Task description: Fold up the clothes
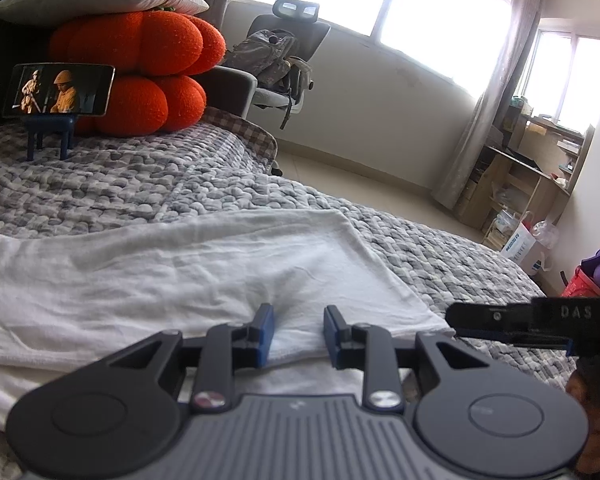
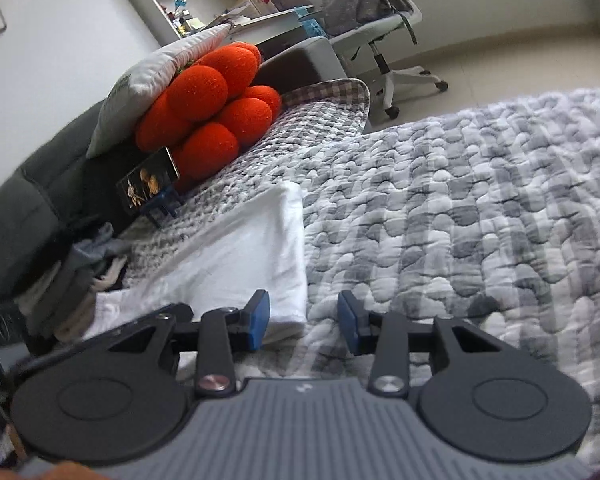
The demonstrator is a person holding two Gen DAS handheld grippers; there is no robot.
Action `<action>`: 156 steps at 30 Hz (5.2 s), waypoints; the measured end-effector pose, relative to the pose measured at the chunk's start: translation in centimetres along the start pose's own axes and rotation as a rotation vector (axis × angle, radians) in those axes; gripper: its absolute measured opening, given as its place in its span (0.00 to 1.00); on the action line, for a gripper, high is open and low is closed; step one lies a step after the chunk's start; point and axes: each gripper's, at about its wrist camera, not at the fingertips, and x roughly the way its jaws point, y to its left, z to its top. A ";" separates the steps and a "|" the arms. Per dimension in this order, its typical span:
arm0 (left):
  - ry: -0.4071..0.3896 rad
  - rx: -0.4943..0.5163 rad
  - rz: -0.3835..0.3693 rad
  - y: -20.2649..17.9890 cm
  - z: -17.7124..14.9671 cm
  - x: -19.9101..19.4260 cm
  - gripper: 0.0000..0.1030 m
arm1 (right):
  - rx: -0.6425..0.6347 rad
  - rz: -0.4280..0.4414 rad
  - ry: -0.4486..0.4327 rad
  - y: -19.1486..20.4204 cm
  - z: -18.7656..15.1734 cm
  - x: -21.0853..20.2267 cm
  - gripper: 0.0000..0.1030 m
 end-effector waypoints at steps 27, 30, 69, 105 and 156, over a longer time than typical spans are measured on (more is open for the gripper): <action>-0.001 0.001 0.000 0.0 0.0 -0.1 0.28 | 0.063 -0.021 -0.029 1.2 -0.9 1.4 0.27; -0.001 0.001 0.000 0.0 0.0 -0.1 0.28 | 0.057 -0.015 -0.028 1.4 -1.2 1.3 0.27; -0.002 0.001 0.000 0.0 -0.1 -0.1 0.28 | 0.094 -0.004 -0.046 1.3 -1.4 0.9 0.28; 0.017 -0.079 0.110 1.7 0.3 -2.3 0.31 | 0.182 0.079 -0.030 -0.7 -1.6 0.4 0.30; 0.051 -0.010 0.159 0.0 2.7 -3.4 0.32 | 0.207 0.069 -0.022 -0.7 -0.4 1.2 0.33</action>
